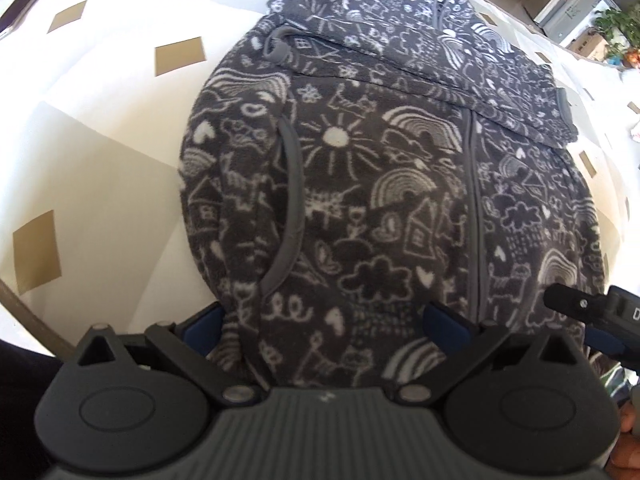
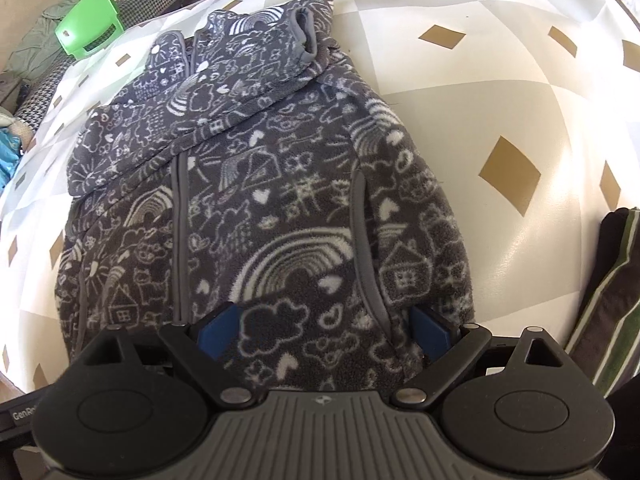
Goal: Fold clothes
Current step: 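Lower both grippers onto the jacket hem and close them on it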
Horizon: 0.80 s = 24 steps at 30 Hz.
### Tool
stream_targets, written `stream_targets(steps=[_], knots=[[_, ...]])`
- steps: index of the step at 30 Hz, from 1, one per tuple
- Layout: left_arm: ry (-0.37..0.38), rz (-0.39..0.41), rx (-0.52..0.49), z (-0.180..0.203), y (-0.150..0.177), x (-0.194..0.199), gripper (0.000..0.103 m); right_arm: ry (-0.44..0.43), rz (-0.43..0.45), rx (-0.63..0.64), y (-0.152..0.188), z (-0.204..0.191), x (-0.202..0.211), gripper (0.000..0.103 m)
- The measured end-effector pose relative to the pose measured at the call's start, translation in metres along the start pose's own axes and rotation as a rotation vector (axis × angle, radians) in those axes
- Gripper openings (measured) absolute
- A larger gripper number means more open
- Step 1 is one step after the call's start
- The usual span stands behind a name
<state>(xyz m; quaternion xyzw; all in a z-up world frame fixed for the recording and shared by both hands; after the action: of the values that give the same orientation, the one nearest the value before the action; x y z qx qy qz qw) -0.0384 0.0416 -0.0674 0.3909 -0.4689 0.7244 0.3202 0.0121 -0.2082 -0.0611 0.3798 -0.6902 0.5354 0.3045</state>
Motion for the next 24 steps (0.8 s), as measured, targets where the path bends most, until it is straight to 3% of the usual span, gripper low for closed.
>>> stream_targets(steps=[3,7,11,18,24], knots=[[0.064,0.001,-0.017,0.013,0.000,-0.002,0.103,-0.063,-0.002,0.008,0.001,-0.011,0.000,0.093],[0.133,-0.002,-0.031,0.028,0.001,-0.004,0.103,-0.187,-0.015,-0.071,0.002,-0.023,0.000,0.093],[0.137,0.002,-0.018,0.028,0.000,-0.003,0.103,-0.198,-0.011,-0.126,0.000,-0.019,0.000,0.092],[0.131,0.005,-0.036,0.029,0.002,-0.005,0.103,-0.168,-0.010,-0.066,0.001,-0.021,0.000,0.091],[0.128,0.010,-0.038,0.029,0.002,-0.005,0.103,-0.178,-0.004,-0.088,0.001,-0.020,0.000,0.091]])
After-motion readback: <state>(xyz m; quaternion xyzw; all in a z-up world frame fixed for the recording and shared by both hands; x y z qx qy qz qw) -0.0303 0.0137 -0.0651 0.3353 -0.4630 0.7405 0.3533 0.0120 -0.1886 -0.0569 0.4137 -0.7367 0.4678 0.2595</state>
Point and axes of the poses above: each gripper's, at about its wrist camera, not at the fingertips, and x roughly against the way its jaws point, z to its right, y to its underside, the point moved 9 cm from there along -x, roughly the way its jaws point, and after that the axes turned 9 degrees about z, right-handed, at the moved point
